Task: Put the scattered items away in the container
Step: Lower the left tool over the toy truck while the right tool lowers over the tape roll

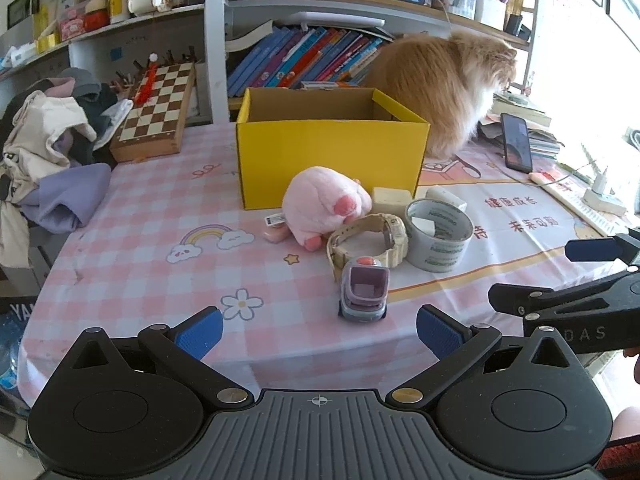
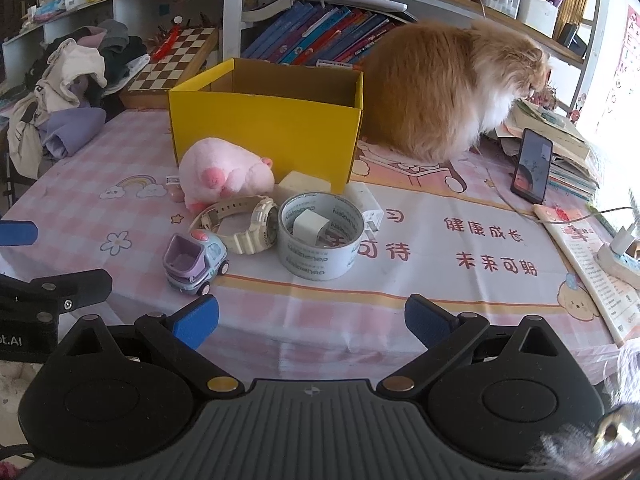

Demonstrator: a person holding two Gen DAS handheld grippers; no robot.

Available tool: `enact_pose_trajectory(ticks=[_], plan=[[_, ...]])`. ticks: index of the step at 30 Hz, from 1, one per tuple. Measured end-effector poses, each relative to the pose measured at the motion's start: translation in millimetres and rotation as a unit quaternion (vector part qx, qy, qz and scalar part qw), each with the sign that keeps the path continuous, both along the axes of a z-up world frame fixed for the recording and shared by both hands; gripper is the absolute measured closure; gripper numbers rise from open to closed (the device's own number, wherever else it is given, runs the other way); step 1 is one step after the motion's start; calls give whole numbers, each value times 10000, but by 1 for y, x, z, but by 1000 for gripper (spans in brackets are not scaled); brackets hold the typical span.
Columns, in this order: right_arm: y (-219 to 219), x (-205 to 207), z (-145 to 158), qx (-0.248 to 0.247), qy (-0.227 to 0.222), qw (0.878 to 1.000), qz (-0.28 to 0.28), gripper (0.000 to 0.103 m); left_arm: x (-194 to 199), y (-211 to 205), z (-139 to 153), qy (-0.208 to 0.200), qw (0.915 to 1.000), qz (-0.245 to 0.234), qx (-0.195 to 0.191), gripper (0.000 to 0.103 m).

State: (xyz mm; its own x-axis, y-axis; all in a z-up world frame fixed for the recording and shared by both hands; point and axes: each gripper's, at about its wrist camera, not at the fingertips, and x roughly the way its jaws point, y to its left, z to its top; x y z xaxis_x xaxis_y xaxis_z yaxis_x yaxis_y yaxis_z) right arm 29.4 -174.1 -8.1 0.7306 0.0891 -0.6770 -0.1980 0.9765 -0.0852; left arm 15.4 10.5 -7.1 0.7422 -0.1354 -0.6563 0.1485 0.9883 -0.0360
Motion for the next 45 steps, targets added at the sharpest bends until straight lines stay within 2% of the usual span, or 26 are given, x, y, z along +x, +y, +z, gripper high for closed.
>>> enact_pose_trajectory(ticks=[25,33,45], plan=[[-6,6,-1,40,128,9999,30,2,4,-15,-3,55,9998,-202,37,0],[-10,17,-7,106,211,9997,72,2,9,-19,-1,-73,9997,-209,139,0],[-16,36,-13,128,388,9991,105,2,25,-23,-11,230,9995,-185,55,0]])
